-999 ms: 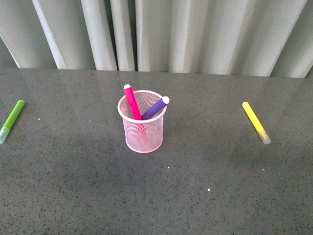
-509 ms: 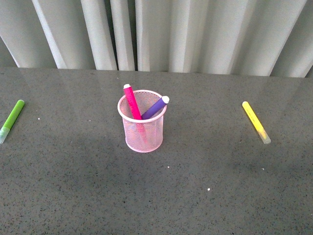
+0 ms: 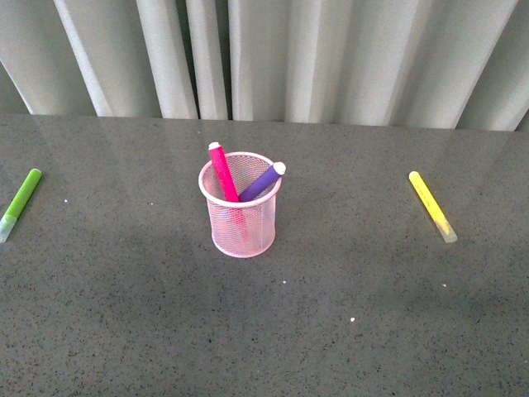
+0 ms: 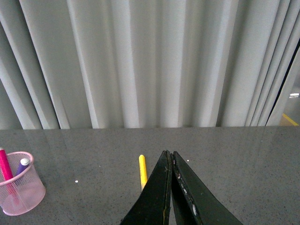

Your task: Insert purple and pink pens into pink cup

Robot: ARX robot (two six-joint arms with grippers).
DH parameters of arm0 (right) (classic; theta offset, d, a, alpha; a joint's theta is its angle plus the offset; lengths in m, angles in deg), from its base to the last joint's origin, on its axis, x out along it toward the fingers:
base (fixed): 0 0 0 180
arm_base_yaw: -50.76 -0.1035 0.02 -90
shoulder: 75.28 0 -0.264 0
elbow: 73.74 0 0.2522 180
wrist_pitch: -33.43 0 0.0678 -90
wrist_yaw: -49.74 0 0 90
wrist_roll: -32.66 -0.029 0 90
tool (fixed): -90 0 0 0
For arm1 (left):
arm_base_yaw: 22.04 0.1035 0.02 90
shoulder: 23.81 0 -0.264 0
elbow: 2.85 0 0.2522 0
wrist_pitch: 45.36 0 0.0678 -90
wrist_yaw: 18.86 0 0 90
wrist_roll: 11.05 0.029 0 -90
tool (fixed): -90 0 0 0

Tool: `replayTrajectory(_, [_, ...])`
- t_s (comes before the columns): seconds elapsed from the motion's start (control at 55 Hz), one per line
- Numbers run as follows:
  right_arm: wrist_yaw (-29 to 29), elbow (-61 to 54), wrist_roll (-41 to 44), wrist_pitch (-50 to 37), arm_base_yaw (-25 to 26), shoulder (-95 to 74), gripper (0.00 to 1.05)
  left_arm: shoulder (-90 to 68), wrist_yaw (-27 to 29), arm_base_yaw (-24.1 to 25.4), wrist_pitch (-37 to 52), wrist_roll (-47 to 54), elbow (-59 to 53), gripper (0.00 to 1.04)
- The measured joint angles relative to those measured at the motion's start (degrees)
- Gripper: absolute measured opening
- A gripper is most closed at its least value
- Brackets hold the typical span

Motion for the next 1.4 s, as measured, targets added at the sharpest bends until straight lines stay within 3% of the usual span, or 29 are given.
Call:
replayTrajectory(0.309, [0.0,0.0,0.0,0.1,0.0,0.0,0.05,0.0,0.0,0.0,0.0,0.0,0.0,0.98])
replayTrajectory(0.454, [0.0,0.0,0.0,0.1,0.0,0.0,0.38,0.0,0.0,0.0,0.0,0.0,0.0,0.98])
replayTrajectory(0.836, [0.0,0.0,0.0,0.1,0.0,0.0,0.99,0.0,0.0,0.0,0.0,0.0,0.0,0.98])
replayTrajectory(1.399, [0.0,0.0,0.0,0.1,0.0,0.0,0.98,0.0,0.0,0.0,0.0,0.0,0.0,0.98])
